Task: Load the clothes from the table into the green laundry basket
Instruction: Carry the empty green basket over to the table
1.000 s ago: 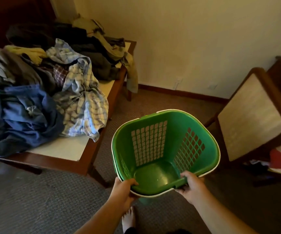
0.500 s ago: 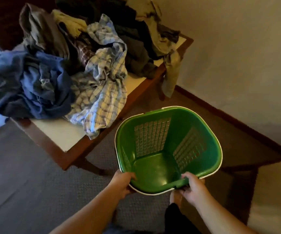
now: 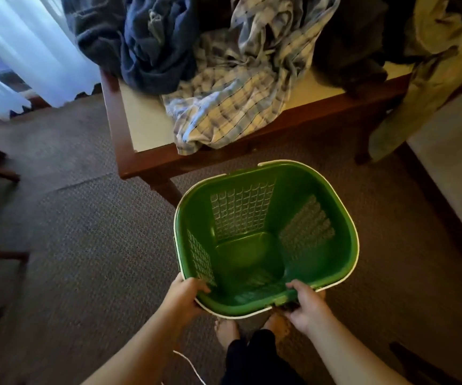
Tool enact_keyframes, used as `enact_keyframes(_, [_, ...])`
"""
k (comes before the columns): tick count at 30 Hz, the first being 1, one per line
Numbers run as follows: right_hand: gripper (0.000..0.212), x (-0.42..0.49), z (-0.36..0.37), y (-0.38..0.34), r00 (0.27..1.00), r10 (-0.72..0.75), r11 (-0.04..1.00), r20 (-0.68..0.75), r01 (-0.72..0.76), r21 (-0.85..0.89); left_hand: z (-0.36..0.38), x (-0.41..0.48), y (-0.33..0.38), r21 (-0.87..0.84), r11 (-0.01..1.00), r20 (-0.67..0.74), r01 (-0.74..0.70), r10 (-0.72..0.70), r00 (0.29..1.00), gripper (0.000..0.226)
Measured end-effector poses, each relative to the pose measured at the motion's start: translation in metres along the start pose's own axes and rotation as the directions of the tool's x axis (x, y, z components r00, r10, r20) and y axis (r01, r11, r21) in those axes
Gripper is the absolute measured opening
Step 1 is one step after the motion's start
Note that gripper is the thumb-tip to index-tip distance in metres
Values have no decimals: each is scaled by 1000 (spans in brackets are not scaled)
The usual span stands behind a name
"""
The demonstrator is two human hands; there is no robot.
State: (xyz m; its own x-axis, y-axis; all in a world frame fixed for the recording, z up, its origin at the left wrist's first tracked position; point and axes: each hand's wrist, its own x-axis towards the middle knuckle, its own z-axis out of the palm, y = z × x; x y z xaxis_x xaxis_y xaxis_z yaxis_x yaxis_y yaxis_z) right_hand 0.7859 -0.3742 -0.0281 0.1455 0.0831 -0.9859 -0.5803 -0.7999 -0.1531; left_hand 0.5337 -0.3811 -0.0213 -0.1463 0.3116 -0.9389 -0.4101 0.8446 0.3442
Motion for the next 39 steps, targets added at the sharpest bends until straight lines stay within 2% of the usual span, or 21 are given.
enact_keyframes(4, [41,42,25,7,1000,-23,1000,8,23,-1,-13,41,1,-39,998,11,-47,47,999,61])
enact_keyframes(9, [41,73,51,17,998,-46,999,51,46,-16,-27,81,6,-47,994,-42,-103,101,994,64])
enact_keyframes(20, [52,80,53,38,994,-103,993,22,103,-48,-43,101,-6,41,977,-66,-212,214,975,60])
enact_keyframes(24, [55,79,45,41,991,-136,988,5,136,-71,-49,110,-14,80,971,-64,-224,229,971,56])
enact_keyframes(27, [66,71,38,42,990,-141,986,29,143,-86,-51,113,-20,123,977,-101,-173,186,977,56])
enact_keyframes(28, [68,68,36,43,987,-158,981,26,160,-108,-49,109,-20,185,969,-123,-164,188,974,52])
enact_keyframes(30, [72,57,34,45,980,-198,964,10,196,-181,-44,88,-19,467,872,-194,-149,265,945,50])
enact_keyframes(32, [74,43,33,47,973,-229,938,13,225,-263,-37,71,-23,693,701,-198,-168,409,891,78])
enact_keyframes(34, [71,25,36,52,967,-254,912,36,252,-322,-28,48,-28,770,597,-133,-224,494,859,99])
enact_keyframes(36, [68,6,38,57,957,-286,890,52,285,-357,-18,25,-34,829,478,-25,-289,549,836,96])
enact_keyframes(39, [62,-28,40,61,926,-353,844,138,378,-380,0,-11,-37,789,409,143,-458,603,785,83])
